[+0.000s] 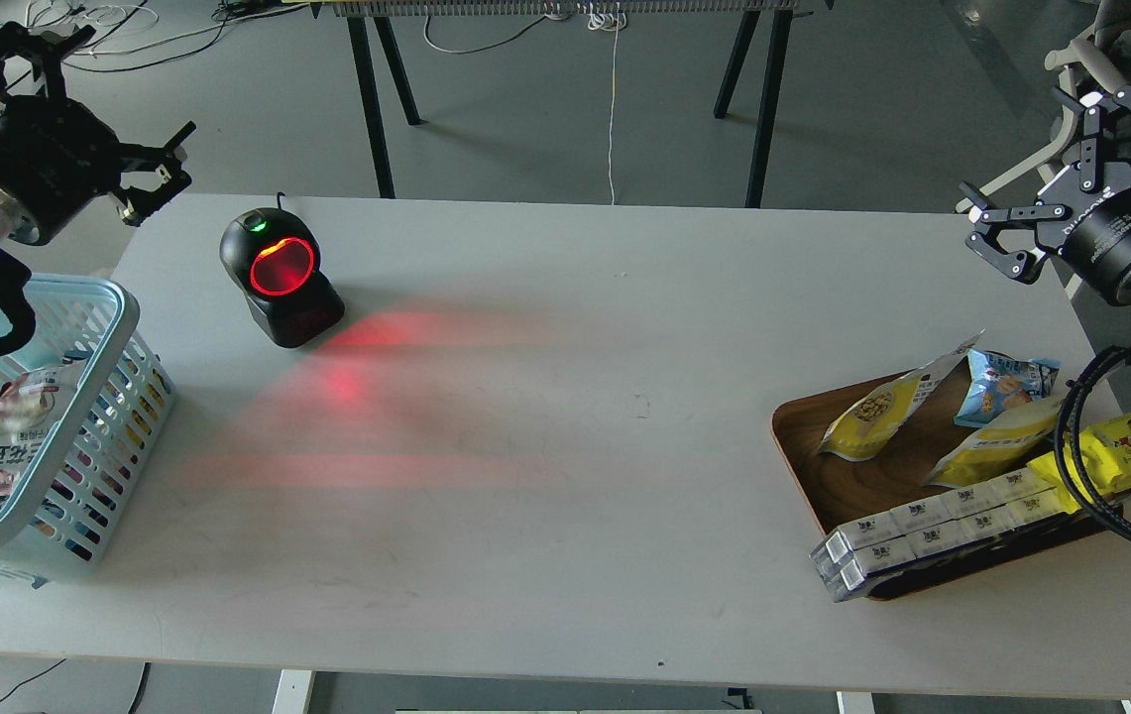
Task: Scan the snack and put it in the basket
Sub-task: 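Move the right gripper toward the yellow snack packets on the wooden tray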
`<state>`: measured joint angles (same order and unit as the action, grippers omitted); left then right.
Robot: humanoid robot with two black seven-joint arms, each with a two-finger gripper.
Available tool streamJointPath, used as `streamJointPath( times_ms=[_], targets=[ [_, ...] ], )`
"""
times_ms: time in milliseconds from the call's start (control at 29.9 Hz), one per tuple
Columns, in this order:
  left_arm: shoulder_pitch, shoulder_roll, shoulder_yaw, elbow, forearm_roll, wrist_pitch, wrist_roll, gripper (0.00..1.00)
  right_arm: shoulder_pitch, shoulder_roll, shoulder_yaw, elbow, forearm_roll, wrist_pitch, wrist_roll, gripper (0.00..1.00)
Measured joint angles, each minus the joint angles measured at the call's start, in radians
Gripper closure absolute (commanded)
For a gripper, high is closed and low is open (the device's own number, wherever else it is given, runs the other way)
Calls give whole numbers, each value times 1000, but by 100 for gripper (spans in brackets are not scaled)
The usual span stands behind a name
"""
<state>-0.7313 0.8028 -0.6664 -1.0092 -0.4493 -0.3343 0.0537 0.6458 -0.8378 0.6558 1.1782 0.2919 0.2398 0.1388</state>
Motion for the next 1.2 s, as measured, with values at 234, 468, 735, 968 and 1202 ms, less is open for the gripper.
streamJointPath(
  times_ms=[234,468,735,968,1202],
  targets=[
    [0,-2,-12,0,0,2,2,0,-1,22,2,-44,-1,11,0,0],
    [-5,-3,-24,8,-1,0,1,0,3,49,4,-61,-1,15,-2,0],
    [-5,-4,-41,25,-2,-6,6,0,11,26,-2,-50,-1,11,-12,0],
    [-6,-4,-41,26,-1,-28,4,0,34,-83,-13,14,-3,4,-23,1],
    [-7,-2,-41,26,1,-35,1,0,151,-221,-141,98,-5,-25,-60,1]
  ],
)
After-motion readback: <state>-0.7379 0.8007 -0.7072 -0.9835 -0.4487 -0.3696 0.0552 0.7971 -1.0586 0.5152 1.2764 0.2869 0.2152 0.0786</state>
